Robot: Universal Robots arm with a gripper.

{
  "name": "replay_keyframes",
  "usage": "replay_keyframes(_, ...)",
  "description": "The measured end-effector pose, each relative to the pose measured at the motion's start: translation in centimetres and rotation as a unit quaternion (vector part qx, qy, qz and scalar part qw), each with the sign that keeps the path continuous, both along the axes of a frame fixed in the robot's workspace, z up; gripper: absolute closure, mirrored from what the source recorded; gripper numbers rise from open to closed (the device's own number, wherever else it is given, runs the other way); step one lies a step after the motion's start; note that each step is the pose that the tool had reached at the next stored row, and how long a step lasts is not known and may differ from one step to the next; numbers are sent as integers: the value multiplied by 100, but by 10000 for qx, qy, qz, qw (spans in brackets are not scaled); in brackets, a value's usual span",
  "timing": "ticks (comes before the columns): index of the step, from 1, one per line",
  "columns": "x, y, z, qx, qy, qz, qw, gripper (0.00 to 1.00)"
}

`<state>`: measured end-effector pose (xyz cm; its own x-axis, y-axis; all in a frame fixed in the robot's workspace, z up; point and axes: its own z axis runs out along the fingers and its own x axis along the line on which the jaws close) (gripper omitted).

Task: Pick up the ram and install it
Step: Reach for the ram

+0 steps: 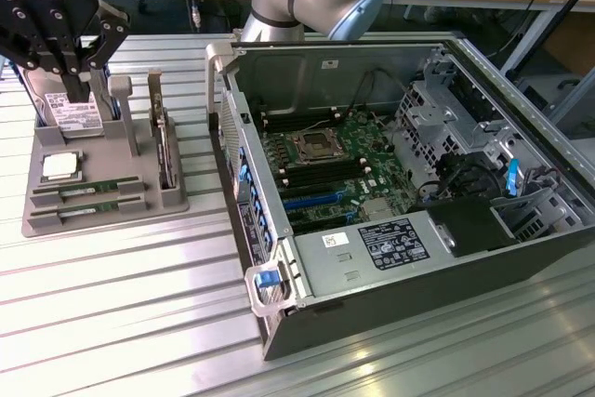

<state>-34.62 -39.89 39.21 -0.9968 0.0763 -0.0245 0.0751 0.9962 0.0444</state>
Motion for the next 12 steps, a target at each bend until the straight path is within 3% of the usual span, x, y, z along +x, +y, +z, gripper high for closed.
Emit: replay_keyframes(12, -145, 0, 0, 0, 0, 0, 10000, 89)
